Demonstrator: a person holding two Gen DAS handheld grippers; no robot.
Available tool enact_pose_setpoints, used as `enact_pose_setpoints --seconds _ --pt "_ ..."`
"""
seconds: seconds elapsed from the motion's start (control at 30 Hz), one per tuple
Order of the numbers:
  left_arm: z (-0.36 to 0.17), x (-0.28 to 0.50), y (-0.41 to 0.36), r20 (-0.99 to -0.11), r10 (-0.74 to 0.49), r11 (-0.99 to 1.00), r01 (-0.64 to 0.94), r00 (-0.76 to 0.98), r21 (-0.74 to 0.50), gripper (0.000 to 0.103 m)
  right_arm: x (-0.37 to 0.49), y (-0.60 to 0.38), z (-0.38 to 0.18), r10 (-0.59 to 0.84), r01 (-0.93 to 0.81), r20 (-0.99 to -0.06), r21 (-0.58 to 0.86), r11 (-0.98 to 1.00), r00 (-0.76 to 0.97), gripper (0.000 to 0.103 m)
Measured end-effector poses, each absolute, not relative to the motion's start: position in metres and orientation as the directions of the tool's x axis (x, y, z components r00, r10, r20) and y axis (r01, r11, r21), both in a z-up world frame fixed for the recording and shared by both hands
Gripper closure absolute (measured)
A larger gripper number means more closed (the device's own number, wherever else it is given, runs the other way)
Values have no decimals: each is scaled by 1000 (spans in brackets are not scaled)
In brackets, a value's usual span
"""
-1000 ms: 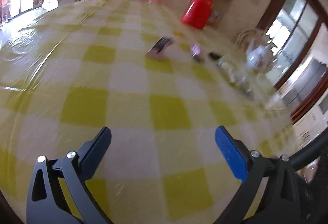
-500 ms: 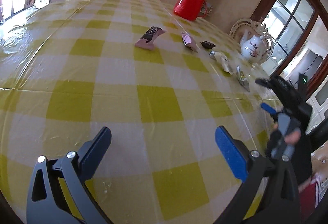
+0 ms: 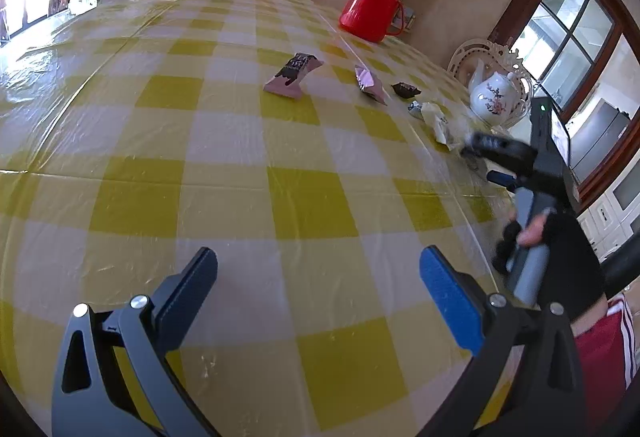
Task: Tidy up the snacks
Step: 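Grasp the dark chocolate bar with the left gripper while the right grasps the lemon-printed packet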
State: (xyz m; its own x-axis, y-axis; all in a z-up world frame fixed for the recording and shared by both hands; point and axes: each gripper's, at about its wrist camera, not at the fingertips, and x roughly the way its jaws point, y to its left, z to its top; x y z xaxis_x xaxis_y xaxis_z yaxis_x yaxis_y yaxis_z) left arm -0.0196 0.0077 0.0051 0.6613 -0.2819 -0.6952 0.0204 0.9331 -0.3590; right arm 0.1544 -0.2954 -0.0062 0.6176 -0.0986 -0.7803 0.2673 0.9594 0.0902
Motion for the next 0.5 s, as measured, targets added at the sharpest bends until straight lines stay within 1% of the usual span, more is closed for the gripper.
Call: enact_pose_setpoints --seconds 0.03,0.07,0.1,0.13,0.27,0.37,0.5 --pt "5 -20 8 -695 -282 933 20 661 -359 2 141 -300 -6 -66 250 -777 120 961 626 77" --pt "5 -20 8 -696 -281 933 20 661 -358 2 131 -303 -7 -32 234 -775 151 960 631 80" --pt "5 -20 7 -696 -281 933 20 661 -358 2 111 -307 -7 24 203 -764 201 958 645 81" --pt "5 -20 8 -695 -282 933 20 661 -359 2 100 -307 -6 40 184 -758 208 961 651 81" --pt "5 -20 8 -695 -283 933 21 661 -360 2 37 -298 9 129 37 -717 211 977 685 81" --pt "5 -20 8 -693 -286 931 21 662 -365 2 -3 -287 20 144 -51 -685 155 987 714 81" --pt "5 -20 7 -699 -277 936 21 659 -352 2 -27 -281 19 211 -127 -645 176 976 735 81"
